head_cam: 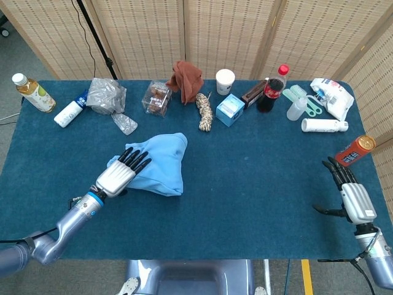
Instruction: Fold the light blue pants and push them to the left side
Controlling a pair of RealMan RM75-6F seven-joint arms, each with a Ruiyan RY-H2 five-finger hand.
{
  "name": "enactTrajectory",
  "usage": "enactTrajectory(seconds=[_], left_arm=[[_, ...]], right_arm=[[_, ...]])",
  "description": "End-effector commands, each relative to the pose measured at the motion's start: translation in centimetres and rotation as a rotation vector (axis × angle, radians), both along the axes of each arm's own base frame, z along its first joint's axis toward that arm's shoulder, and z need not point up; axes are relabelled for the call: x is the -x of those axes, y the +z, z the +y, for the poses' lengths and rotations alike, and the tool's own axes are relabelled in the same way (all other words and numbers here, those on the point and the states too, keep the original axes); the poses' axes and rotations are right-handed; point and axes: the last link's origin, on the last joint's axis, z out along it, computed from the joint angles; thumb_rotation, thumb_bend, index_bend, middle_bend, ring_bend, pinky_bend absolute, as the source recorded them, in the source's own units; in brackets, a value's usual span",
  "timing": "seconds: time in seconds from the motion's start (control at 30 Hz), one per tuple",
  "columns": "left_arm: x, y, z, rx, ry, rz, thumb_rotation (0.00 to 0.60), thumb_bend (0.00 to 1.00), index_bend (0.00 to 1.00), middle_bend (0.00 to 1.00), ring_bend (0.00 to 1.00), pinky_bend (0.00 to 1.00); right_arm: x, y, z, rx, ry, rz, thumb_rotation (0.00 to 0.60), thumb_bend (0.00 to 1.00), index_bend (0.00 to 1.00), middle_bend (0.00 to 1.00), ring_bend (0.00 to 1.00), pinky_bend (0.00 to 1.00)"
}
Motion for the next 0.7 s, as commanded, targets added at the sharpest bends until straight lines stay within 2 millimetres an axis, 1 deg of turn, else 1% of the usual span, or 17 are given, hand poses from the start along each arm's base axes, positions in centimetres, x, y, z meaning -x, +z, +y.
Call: enactTrajectory(seconds=[0.03,0.3,0.6,0.7], left_arm=[[0.3,-0.6,-0.1,0.018,-0.001,0.005,0.600,0.05,0.00,0.00,0.00,0.00],[-0.6,-1.5,0.4,-0.016,-0.027,-0.018,0.600,0.05,0.00,0.00,0.00,0.00],[-1.9,-2.4,1.2,-0.036,-0.043,-0.022,0.600,0.05,0.00,0.00,0.00,0.00],[-2.0,-2.7,1.5,-0.035,-0.050,-0.011,0.600,0.05,0.00,0.00,0.00,0.00]], right_arm=[[0.0,0.2,0.2,0.004,0.006,-0.006,0.600,0.00,0.00,0.00,0.00,0.06],[-0.5,0.6,0.7,0.020,0.037,-0.028,0.600,0.00,0.00,0.00,0.00,0.06],[-0.5,1.2,0.8,0.035,0.044,-0.042,0.600,0.00,0.00,0.00,0.00,0.06],[-0.5,1.3,0.8,0.038,0.046,-0.040,0.600,0.00,0.00,0.00,0.00,0.06]])
